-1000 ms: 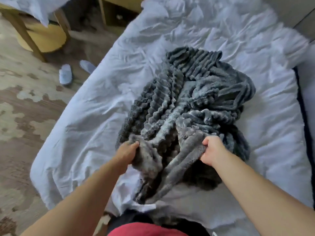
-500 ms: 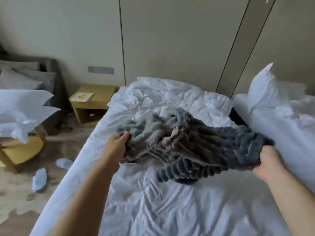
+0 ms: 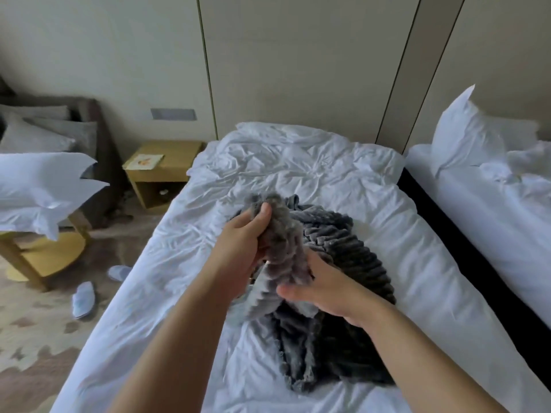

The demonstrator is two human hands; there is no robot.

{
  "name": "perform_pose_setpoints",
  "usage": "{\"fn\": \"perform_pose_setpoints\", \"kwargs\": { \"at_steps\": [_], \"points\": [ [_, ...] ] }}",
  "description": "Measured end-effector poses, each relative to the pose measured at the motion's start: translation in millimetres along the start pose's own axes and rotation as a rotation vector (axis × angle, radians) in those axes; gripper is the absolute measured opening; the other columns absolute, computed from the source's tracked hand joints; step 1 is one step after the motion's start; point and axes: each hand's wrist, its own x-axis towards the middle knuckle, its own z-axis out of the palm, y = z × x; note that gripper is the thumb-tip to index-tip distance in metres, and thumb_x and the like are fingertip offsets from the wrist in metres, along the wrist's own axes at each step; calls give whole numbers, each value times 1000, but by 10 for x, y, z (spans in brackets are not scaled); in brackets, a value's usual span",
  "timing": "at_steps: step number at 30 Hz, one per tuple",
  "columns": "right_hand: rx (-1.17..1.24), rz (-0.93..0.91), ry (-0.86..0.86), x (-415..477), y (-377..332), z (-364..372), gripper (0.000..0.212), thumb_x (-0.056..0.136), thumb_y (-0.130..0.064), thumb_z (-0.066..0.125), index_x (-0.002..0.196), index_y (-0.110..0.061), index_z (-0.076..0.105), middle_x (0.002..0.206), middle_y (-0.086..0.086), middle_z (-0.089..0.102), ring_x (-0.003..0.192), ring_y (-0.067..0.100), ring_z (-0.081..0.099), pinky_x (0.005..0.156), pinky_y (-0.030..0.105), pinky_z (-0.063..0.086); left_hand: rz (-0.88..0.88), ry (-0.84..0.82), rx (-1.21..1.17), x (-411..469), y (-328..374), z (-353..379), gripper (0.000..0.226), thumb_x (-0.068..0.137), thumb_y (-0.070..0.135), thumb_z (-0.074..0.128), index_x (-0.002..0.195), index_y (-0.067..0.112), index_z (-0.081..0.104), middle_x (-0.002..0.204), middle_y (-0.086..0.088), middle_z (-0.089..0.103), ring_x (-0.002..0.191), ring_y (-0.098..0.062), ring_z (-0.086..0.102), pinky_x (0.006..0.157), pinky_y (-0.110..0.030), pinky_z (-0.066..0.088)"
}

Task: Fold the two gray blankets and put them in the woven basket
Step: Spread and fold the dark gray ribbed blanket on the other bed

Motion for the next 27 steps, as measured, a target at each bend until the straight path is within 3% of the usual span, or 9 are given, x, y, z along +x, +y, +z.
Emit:
{"fn": "perform_pose_setpoints", "kwargs": {
  "at_steps": [3,7,10,12,15,17,20,24,27],
  "points": [
    [-252,-143,263,80,-177,93,16,84,-37,63,95,-25,65,86,-11,71,84,5,64,84,35,52,115,-77,-26,-36,24,57,28,88,42,56,103,23,72,103,-2,73,93,-14,68,81,-33,52],
    [11,-123,519,85,-450,-50,45,87,-44,60,96,-1,65,99,28,65,96,43,61,79,43,53,31,-116,149,-125,-132,-51,63,77,58,65,134,50,42,133,18,55,118,-4,54,101,-33,39],
    [183,-183,513,95,-699,-111,43,80,-46,61,91,-5,68,103,30,63,98,45,60,85,55,53,-103,-198,296,-264,-408,-79,64,71,51,75,125,53,42,108,34,63,101,12,59,82,-11,49],
    [245,-233,460,103,-837,-81,30,83,-41,62,90,-14,73,99,18,71,96,33,67,89,52,53,-91,-89,516,-275,-659,-110,44,77,37,76,114,42,53,101,23,70,96,3,65,85,-23,55],
    [370,-294,376,167,-866,-45,24,87,-30,58,100,-14,71,101,2,74,98,19,68,94,45,52,-155,291,723,-225,-789,-168,19,92,34,56,91,17,64,90,-5,71,83,-21,66,80,-40,54],
    [330,-281,421,198,-780,-64,21,88,-26,57,106,-19,66,105,-3,71,101,15,65,93,40,51,-192,401,521,-191,-732,-227,35,98,34,45,76,13,64,70,-7,69,63,-22,63,63,-36,53],
    [157,-74,415,227,-498,-119,36,82,-18,66,114,-31,56,107,-5,67,102,15,62,92,36,49,-135,457,181,-124,-449,-247,33,98,22,41,81,15,68,57,-3,69,48,-17,65,42,-24,48],
    [40,123,290,196,-113,40,49,74,-4,67,115,-25,51,101,1,66,99,24,64,88,36,53,-149,431,-224,-53,-65,-48,32,94,16,45,79,13,73,72,-5,75,62,-17,72,46,-28,55],
    [-124,13,278,187,74,235,77,63,-26,76,132,-29,44,125,0,59,121,19,53,101,37,45,-214,301,-418,-64,87,148,36,97,25,43,89,8,73,91,-12,75,73,-22,73,58,-33,59]
  ]
}}
